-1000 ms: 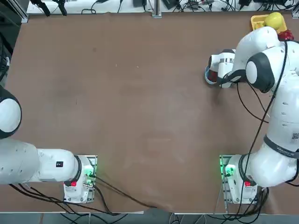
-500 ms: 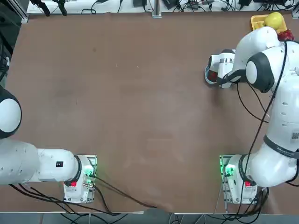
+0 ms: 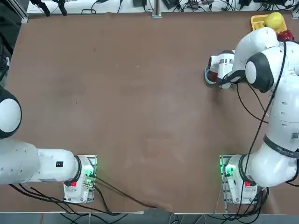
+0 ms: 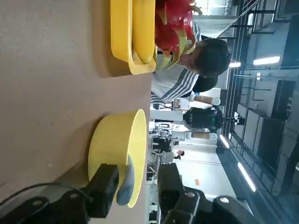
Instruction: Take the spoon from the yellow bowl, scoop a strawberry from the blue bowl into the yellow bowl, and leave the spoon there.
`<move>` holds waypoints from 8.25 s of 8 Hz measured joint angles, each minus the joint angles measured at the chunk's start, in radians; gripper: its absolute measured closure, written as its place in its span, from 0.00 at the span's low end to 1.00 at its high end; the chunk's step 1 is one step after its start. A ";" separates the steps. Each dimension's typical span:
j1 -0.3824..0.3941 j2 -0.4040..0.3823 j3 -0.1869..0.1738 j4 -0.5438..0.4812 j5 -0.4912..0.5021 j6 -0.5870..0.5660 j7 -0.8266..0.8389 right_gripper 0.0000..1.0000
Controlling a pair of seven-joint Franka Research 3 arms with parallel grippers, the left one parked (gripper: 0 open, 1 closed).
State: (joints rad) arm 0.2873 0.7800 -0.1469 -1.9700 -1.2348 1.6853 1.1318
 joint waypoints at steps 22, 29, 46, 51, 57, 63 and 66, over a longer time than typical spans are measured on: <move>0.003 -0.013 0.001 0.153 0.050 -0.148 -0.175 0.88; 0.116 -0.196 0.017 0.454 0.439 -0.317 -0.607 0.88; 0.374 -0.084 0.022 0.665 0.790 -0.282 -0.289 0.88; 0.373 -0.066 0.019 0.657 0.825 -0.252 -0.289 0.88; 0.363 -0.056 0.013 0.636 0.828 -0.241 -0.289 0.88; 0.361 -0.049 0.013 0.616 0.834 -0.237 -0.289 0.88; 0.361 -0.042 0.013 0.611 0.833 -0.235 -0.289 0.88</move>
State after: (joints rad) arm 0.6478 0.7376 -0.1335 -1.3590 -0.4017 1.4501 0.8427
